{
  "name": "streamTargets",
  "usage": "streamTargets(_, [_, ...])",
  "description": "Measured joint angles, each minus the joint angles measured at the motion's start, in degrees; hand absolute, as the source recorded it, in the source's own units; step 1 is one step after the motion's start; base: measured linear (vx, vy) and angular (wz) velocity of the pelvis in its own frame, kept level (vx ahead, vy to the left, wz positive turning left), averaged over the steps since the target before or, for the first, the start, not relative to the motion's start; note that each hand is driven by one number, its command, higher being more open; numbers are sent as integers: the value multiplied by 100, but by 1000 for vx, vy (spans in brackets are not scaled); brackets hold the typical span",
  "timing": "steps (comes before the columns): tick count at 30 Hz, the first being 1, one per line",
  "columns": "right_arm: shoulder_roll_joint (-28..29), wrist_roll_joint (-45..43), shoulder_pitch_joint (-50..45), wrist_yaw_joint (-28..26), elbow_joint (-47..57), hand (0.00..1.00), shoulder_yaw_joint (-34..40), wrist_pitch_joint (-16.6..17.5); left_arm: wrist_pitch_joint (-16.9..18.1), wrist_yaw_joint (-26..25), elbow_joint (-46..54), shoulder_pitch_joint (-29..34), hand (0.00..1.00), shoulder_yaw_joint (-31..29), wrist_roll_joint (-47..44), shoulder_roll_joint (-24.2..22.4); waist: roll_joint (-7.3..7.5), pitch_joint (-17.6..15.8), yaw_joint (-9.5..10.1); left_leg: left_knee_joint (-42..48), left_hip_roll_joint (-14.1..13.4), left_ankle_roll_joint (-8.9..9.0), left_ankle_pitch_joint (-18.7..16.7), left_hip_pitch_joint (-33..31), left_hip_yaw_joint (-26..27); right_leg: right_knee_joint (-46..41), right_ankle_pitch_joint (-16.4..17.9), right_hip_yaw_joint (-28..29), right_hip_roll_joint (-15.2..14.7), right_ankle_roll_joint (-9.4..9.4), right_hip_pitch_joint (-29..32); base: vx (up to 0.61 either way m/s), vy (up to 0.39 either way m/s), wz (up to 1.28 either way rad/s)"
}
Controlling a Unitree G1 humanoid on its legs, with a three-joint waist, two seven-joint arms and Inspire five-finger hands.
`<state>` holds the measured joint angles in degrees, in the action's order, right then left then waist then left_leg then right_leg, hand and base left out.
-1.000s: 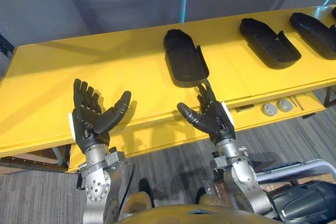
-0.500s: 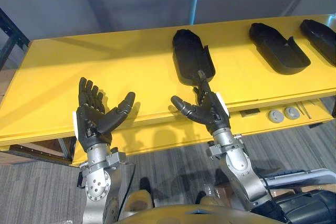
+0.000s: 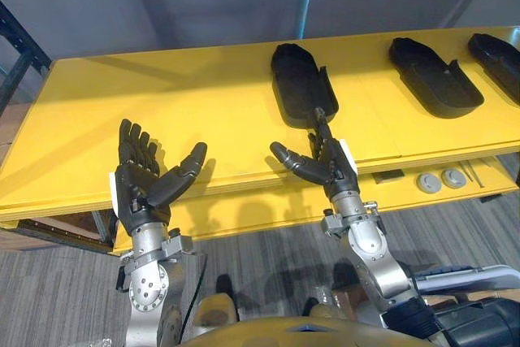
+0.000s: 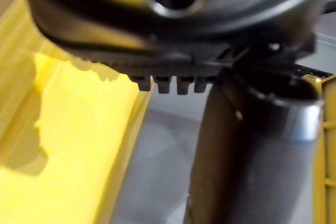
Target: Walk over and take three plastic housings, then place them on the shelf
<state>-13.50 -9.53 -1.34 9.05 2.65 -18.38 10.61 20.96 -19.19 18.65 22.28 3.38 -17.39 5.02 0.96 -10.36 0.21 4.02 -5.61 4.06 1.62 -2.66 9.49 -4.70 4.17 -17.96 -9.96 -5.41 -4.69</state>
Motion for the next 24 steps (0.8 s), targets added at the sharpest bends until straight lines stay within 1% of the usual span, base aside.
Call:
streamTargets(3, [5, -11, -90, -221, 179, 100, 48, 51, 7, 103, 0, -6, 100, -16, -2, -2, 1, 1, -12, -32, -2, 2, 1, 0, 44, 20, -6, 32, 2, -7, 31, 3, -1, -6])
streamTargets(5, [44, -52, -383, -468, 599, 100, 152, 264, 27, 205, 0, -51, 100, -30, -2, -5, 10, 6, -18, -63, -2, 8, -3, 0, 84, 77, -27, 76, 9, -33, 37, 3, 0, -6])
streamTargets(6, [44, -81, -468, -535, 749, 100, 184, 319, 38, 219, 1, -63, 100, -30, -3, -5, 13, 8, -24, -72, -2, 10, -4, 2, 101, 80, -29, 90, 9, -35, 45, 19, 0, -9])
streamTargets(7, [42, -201, -625, -701, 993, 100, 242, 470, 48, 231, 1, -108, 100, -30, -4, -5, 26, 16, -45, -91, -2, 12, -5, 10, 129, 80, -30, 107, 8, -35, 62, 32, 0, -9])
streamTargets(9, [54, -353, -853, -932, 1315, 100, 368, 620, 64, 284, 1, -239, 100, -23, -6, -5, 58, 36, -66, -128, -2, 12, -5, 48, 170, 80, -31, 148, 6, -34, 69, 30, 4, -16])
streamTargets(10, [53, -519, -1002, -1092, 1496, 100, 465, 706, 147, 327, 1, -311, 100, 12, -13, -3, 91, 59, -68, -169, -5, 21, -14, 132, 261, 79, -31, 257, 4, -34, 64, 19, 12, -23])
streamTargets(12, [60, -695, -1173, -1182, 1668, 100, 583, 789, 210, 421, 1, -433, 100, 45, -20, -4, 105, 77, -90, -213, -5, 23, -17, 182, 313, 75, -31, 297, 1, -34, 63, 3, 13, -21])
streamTargets(13, [77, -767, -1255, -1194, 1739, 100, 647, 805, 283, 451, 1, -507, 100, 88, -25, 0, 125, 93, -133, -241, -6, 24, -17, 231, 376, 74, -33, 362, 0, -37, 69, -12, 14, -25])
streamTargets(14, [98, -760, -1331, -1110, 1761, 100, 699, 836, 308, 453, 1, -570, 100, 145, -27, 0, 135, 131, -195, -269, -7, 29, -23, 284, 443, 71, -35, 427, -1, -41, 77, -12, 15, -30])
streamTargets(16, [135, -746, -1451, -896, 1775, 100, 765, 845, 319, 452, 1, -685, 100, 272, -27, 0, 142, 170, -228, -331, -10, 32, -25, 371, 581, 67, -42, 560, 0, -52, 105, -6, 15, -37])
streamTargets(18, [303, -639, -1643, -431, 1787, 100, 899, 834, 413, 454, 1, -830, 100, 584, -27, -1, 127, 223, -307, -340, -15, 28, -56, 414, 769, 64, -77, 740, 0, -59, 192, -2, 32, -45])
streamTargets(19, [380, -614, -1718, -172, 1790, 100, 934, 784, 419, 456, 1, -891, 100, 737, -27, 3, 121, 238, -371, -341, -15, 28, -70, 443, 852, 66, -95, 826, 0, -62, 218, 10, 42, -54])
streamTargets(20, [529, -413, -1860, 188, 1794, 100, 1054, 675, 446, 488, 1, -960, 100, 961, -35, 2, 112, 250, -397, -363, -22, 32, -93, 520, 1017, 65, -121, 990, 6, -65, 260, 8, 46, -59])
streamTargets(22, [715, -220, -2151, 693, 1794, 100, 1228, 515, 546, 571, 2, -1034, 100, 1418, -79, 6, 107, 311, -524, -376, -27, 32, -135, 564, 1231, 69, -161, 1187, 11, -82, 338, 24, 54, -62])
streamTargets(23, [804, -202, -2371, 1015, 1794, 100, 1336, 403, 584, 678, 2, -1109, 100, 1767, -118, 40, 106, 336, -566, -422, -34, 46, -153, 647, 1420, 70, -194, 1369, 27, -96, 362, 38, 54, -74])
streamTargets(24, [879, -201, -2581, 1332, 1794, 100, 1428, 270, 601, 848, 2, -1173, 100, 2125, -204, 55, 107, 350, -663, -437, -45, 61, -199, 740, 1583, 72, -213, 1516, 41, -103, 367, 30, 44, -72])
